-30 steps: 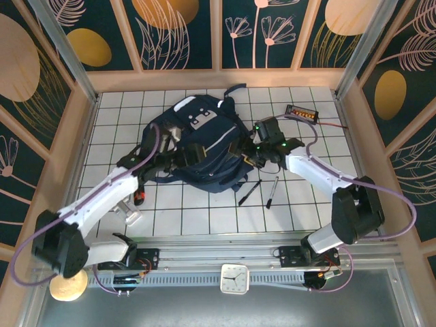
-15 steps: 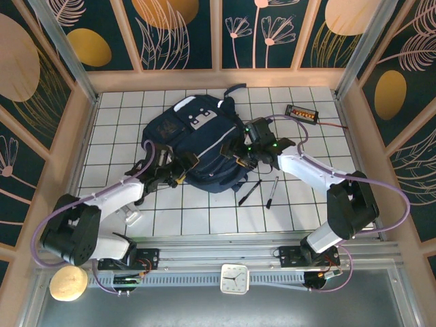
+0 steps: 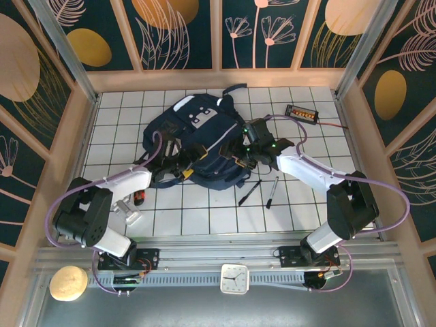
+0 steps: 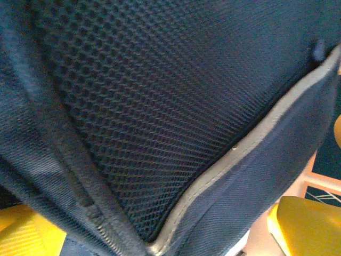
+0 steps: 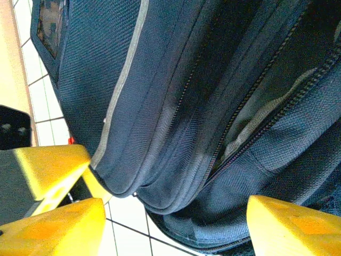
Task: Pack books, pencil case, and school supplies into a backpack
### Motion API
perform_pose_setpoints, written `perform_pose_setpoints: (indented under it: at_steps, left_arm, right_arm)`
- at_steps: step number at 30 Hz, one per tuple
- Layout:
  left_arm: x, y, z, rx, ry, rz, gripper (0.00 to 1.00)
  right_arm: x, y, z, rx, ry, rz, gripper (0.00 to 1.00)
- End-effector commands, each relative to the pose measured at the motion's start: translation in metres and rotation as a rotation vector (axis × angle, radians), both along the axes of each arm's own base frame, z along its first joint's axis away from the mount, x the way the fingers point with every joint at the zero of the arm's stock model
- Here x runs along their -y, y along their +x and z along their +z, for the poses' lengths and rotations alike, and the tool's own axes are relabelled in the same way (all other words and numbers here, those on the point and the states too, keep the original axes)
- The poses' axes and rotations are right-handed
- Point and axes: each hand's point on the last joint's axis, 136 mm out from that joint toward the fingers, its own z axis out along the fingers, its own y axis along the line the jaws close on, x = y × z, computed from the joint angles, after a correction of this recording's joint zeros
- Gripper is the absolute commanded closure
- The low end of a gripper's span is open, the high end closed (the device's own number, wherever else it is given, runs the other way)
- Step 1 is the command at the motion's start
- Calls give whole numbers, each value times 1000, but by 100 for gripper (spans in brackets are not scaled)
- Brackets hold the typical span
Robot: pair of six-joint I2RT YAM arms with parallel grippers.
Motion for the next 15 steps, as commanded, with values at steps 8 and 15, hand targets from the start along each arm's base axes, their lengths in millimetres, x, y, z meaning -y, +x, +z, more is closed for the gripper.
perform_pose_setpoints:
  at_steps: [8, 15]
  left_arm:
    - [-2, -12, 27, 5, -51, 0, 1]
    - [1, -2, 18, -11, -35, 7, 1]
  right_arm:
    - [-3, 9, -1, 20, -3, 3, 29]
    - [-2, 14, -1, 23, 1, 5, 29]
